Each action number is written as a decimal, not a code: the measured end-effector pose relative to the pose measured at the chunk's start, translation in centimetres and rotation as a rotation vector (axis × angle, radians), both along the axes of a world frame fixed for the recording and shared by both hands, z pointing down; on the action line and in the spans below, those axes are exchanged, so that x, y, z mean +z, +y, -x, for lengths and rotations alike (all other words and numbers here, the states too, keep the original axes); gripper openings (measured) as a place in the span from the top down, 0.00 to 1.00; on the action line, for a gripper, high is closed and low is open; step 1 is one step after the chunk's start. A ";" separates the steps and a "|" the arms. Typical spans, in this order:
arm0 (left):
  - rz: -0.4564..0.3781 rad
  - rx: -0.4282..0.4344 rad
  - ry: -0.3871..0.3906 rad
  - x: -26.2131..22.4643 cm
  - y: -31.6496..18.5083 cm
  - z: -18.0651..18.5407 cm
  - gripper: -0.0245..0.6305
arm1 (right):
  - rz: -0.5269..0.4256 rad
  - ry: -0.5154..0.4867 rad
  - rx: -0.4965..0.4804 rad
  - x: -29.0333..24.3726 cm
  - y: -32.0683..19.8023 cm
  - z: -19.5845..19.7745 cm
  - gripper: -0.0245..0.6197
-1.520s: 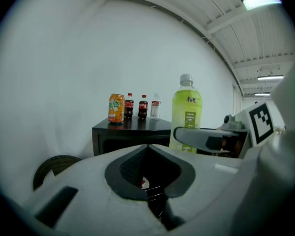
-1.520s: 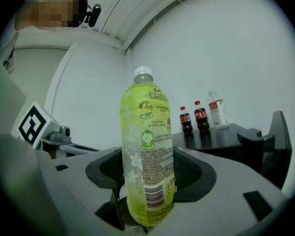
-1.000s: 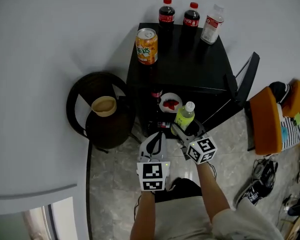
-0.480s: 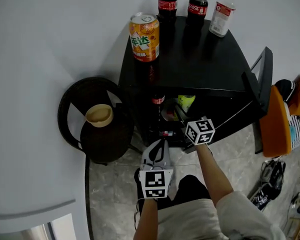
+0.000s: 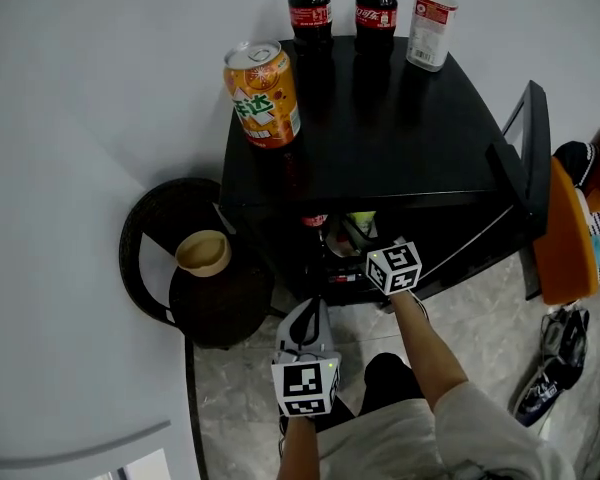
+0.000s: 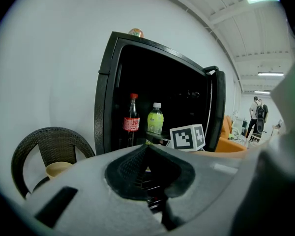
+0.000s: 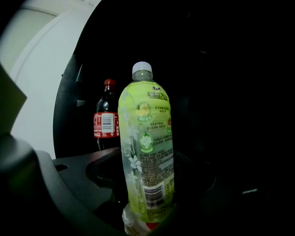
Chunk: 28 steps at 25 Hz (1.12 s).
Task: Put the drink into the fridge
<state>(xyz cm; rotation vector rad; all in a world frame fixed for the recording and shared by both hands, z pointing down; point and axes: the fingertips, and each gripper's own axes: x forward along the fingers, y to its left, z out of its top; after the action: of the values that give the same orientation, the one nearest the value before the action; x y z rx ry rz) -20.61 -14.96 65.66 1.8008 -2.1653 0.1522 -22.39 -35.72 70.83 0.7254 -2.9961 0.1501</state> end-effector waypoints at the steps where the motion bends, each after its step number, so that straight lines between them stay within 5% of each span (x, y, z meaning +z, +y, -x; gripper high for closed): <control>1: -0.004 0.004 -0.002 -0.1 -0.1 0.0 0.95 | -0.004 -0.003 -0.002 0.1 0.1 0.0 0.53; 9: 0.018 0.063 -0.025 -2.1 -0.4 -1.1 0.95 | 0.040 0.088 0.002 0.2 0.7 -1.2 0.53; 19: 0.027 0.013 -0.031 -12.1 2.0 -1.4 0.95 | 0.109 0.111 0.054 -8.4 7.8 -8.6 0.53; 24: -0.005 -0.056 0.076 -17.0 2.1 -2.8 0.95 | 0.303 0.018 0.115 -13.8 11.0 -11.1 0.53; 28: 0.011 -0.060 0.042 -20.0 2.6 -4.4 0.95 | 0.351 -0.004 0.091 -18.0 14.5 -11.7 0.53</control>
<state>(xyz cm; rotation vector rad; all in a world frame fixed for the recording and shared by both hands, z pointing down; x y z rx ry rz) -16.17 -12.32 45.64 1.7161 -2.1820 0.1111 -10.69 -21.22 52.86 0.8157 -2.8244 0.6617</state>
